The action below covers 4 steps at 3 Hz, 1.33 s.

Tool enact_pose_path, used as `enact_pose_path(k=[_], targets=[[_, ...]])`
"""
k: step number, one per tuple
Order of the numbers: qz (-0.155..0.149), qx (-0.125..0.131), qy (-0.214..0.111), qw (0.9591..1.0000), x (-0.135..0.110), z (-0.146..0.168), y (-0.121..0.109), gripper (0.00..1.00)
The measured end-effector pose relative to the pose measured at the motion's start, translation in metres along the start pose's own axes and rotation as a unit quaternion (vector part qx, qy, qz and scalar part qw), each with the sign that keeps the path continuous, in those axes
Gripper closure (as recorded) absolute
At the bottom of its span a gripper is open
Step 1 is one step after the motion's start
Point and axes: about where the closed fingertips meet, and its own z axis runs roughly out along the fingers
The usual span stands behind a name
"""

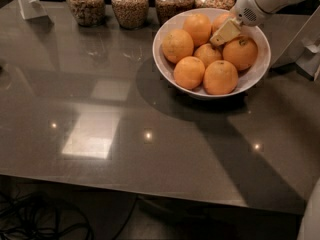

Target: Pick orange from white bowl

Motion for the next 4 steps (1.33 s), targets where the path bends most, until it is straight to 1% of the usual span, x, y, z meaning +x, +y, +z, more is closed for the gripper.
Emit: enact_pose_path(k=[1,2,3,4], targets=[[-0.007,-0.003,0.013,0.9999,0.001,0.007,0.0,0.55],[-0.017,-0.004,0.026,0.9995,0.002,0.011,0.002,0.78],[-0.018,-0.005,0.026,0.9995,0.001,0.01,0.001,0.99],[-0.048,-0.006,0.003,0.9988,-0.016,-0.006,0.008,1.0]])
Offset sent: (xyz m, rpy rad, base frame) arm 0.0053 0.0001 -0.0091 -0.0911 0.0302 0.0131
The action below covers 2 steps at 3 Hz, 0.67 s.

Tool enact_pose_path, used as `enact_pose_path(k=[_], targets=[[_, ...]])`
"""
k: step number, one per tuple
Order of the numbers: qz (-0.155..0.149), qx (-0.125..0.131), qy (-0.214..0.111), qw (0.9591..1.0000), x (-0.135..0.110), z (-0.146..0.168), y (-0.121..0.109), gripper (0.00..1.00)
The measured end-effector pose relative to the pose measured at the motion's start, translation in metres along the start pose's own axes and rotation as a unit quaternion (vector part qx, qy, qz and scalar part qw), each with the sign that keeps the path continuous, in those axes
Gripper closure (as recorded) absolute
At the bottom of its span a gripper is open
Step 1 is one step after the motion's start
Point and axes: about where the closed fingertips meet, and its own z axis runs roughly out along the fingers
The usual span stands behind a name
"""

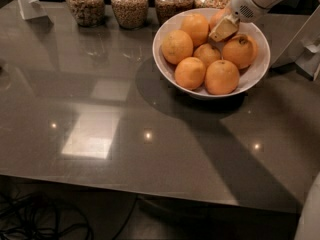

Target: Pick orange from white bowl

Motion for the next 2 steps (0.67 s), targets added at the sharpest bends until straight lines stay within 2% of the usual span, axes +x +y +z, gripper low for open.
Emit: enact_pose_path(k=[1,2], targets=[[-0.013,0.002,-0.012,0.9998,-0.008,-0.01,0.003,1.0],[-0.05,0.009,-0.038,0.998,-0.03,-0.046,0.014,1.0]])
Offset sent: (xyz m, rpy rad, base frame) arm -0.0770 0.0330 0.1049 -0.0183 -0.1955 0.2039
